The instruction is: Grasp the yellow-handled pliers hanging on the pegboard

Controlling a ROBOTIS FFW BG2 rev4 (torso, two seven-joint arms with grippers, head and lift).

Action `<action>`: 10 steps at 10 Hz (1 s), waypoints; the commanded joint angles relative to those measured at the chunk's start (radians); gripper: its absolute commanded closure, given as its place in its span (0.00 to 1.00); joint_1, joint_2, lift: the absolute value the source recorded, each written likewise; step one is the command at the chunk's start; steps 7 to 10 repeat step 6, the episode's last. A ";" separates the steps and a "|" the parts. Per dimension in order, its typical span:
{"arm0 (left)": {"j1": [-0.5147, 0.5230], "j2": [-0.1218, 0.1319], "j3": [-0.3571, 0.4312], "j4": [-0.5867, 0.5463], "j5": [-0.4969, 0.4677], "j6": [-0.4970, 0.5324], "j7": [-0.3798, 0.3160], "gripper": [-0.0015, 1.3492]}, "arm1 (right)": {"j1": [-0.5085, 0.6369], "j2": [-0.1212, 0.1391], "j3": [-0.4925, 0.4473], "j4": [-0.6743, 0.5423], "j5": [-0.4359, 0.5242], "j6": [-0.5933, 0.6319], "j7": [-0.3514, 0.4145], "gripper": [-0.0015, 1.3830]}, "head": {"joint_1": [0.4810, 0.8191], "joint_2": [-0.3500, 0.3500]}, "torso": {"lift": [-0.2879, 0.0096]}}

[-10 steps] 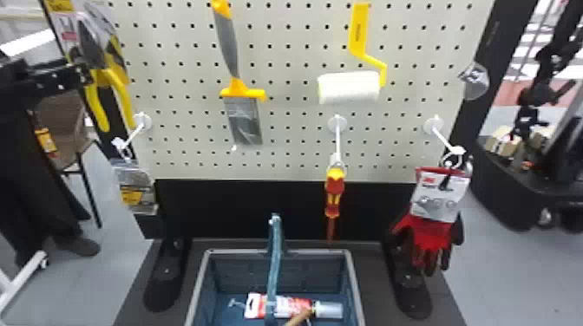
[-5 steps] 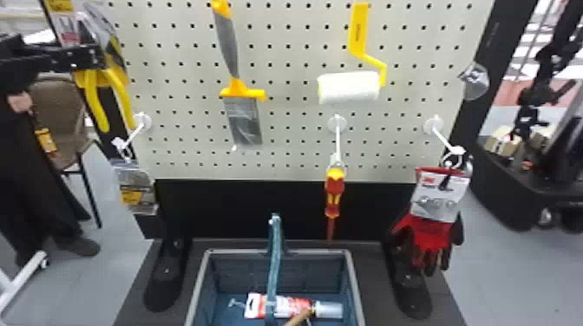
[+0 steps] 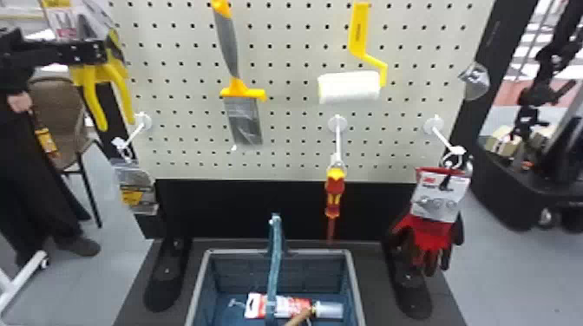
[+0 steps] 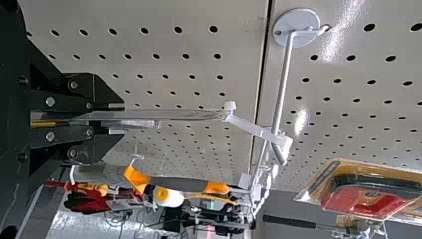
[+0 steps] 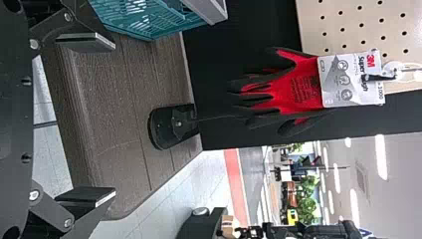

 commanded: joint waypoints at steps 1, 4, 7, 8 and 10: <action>0.002 -0.001 -0.002 0.002 0.005 0.001 0.002 0.90 | 0.000 0.000 0.000 0.000 0.000 0.000 -0.001 0.19 | 0.20 0.50 | 0.63; 0.004 -0.003 -0.005 0.000 0.011 0.001 0.002 0.90 | 0.002 -0.002 0.000 0.000 -0.002 0.000 -0.001 0.19 | 0.20 0.50 | 0.63; 0.006 -0.003 -0.007 0.000 0.011 0.003 0.002 0.90 | 0.002 -0.003 0.000 -0.002 -0.002 0.000 0.001 0.19 | 0.20 0.50 | 0.63; 0.006 -0.003 -0.007 0.000 0.011 0.003 0.002 0.90 | 0.002 -0.003 0.000 -0.002 -0.002 0.000 0.001 0.19 | 0.20 0.50 | 0.63; 0.006 -0.003 -0.007 0.000 0.011 0.003 0.002 0.90 | 0.002 -0.003 0.000 -0.002 -0.002 0.000 0.001 0.19 | 0.20 0.50 | 0.63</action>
